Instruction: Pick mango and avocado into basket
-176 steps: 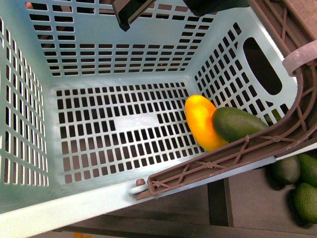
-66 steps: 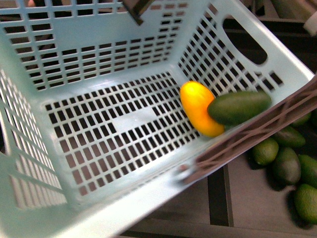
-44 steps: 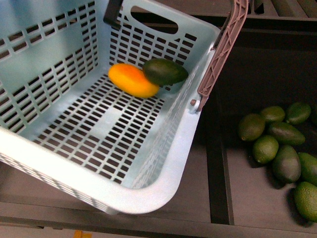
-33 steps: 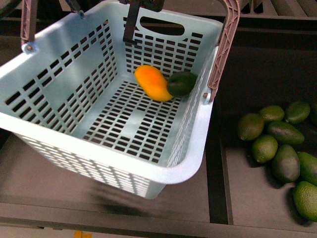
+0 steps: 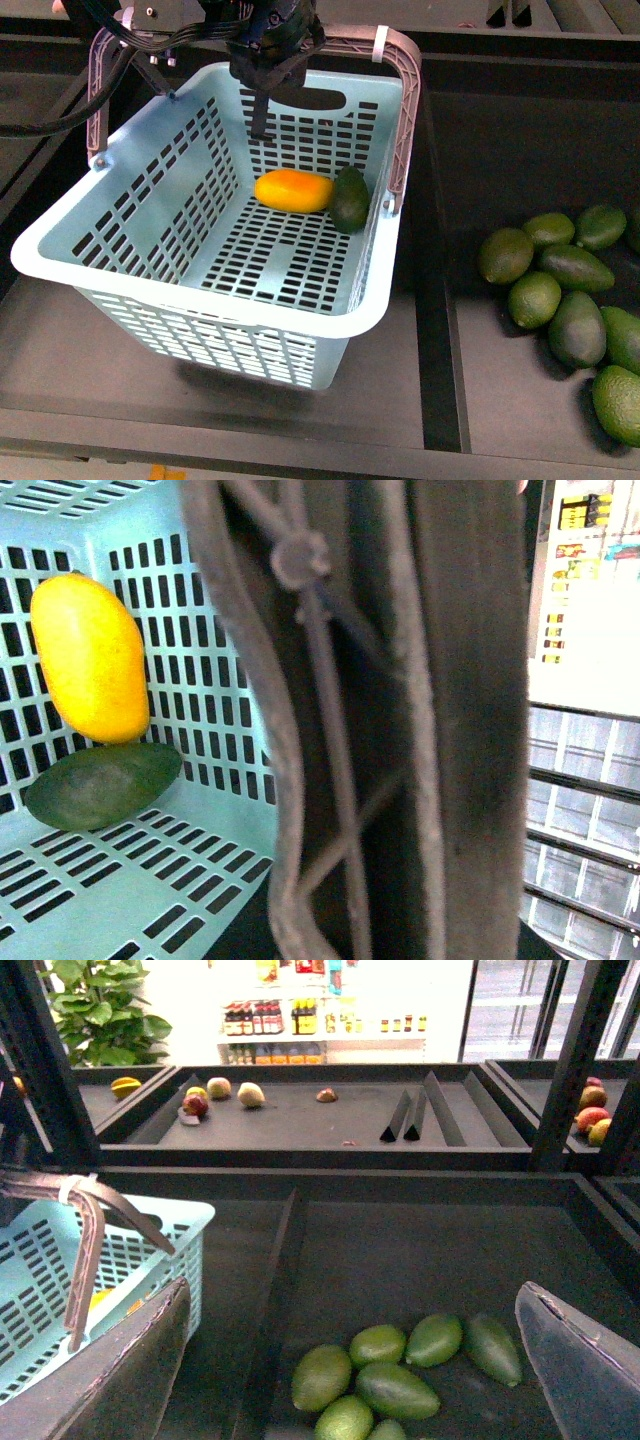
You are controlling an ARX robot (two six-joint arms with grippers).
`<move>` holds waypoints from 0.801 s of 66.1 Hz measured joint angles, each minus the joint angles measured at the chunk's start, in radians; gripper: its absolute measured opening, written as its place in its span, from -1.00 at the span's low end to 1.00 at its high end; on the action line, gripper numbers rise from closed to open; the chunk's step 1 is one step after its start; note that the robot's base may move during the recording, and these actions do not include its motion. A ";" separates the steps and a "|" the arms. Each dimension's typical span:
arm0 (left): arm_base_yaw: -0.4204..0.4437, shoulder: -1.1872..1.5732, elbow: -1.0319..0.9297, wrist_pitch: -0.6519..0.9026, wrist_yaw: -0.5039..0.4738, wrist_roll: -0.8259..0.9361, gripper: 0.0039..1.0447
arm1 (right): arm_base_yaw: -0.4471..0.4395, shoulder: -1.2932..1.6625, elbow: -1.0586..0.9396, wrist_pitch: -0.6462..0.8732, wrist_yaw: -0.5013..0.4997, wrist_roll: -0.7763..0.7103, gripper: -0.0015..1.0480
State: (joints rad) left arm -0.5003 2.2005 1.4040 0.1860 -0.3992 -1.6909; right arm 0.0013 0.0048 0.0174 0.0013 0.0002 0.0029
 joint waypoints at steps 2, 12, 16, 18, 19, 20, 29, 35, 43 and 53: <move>-0.002 0.000 -0.008 0.014 -0.001 0.000 -0.74 | 0.000 0.000 0.000 0.000 0.000 0.000 0.83; -0.010 -0.013 -0.059 0.034 0.000 0.002 -0.74 | 0.000 0.000 0.000 0.000 0.000 0.000 0.83; -0.012 -0.022 -0.077 0.031 0.010 -0.006 -0.54 | 0.000 0.000 0.000 0.000 0.000 0.000 0.83; -0.013 -0.026 -0.089 0.030 0.004 -0.010 -0.44 | 0.000 0.000 0.000 0.000 0.000 0.000 0.83; -0.013 -0.028 -0.098 0.030 0.005 -0.011 -0.37 | 0.000 0.000 0.000 0.000 0.000 0.000 0.83; -0.013 -0.029 -0.102 0.030 0.005 -0.012 -0.33 | 0.000 0.000 0.000 0.000 0.000 0.000 0.83; -0.013 -0.068 -0.159 0.008 -0.026 -0.037 0.15 | 0.000 0.000 0.000 0.000 0.000 0.000 0.83; -0.006 -0.118 -0.196 -0.033 -0.049 -0.047 0.45 | 0.000 0.000 0.000 0.000 0.000 0.000 0.83; -0.003 -0.228 -0.270 -0.085 -0.077 -0.056 0.87 | 0.000 0.000 0.000 0.000 0.000 0.000 0.83; -0.013 -0.386 -0.338 -0.281 -0.141 -0.060 0.84 | 0.000 0.000 0.000 0.000 0.000 0.000 0.83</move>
State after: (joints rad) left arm -0.5129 1.8149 1.0660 -0.0948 -0.5404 -1.7512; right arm 0.0013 0.0048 0.0174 0.0013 -0.0002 0.0029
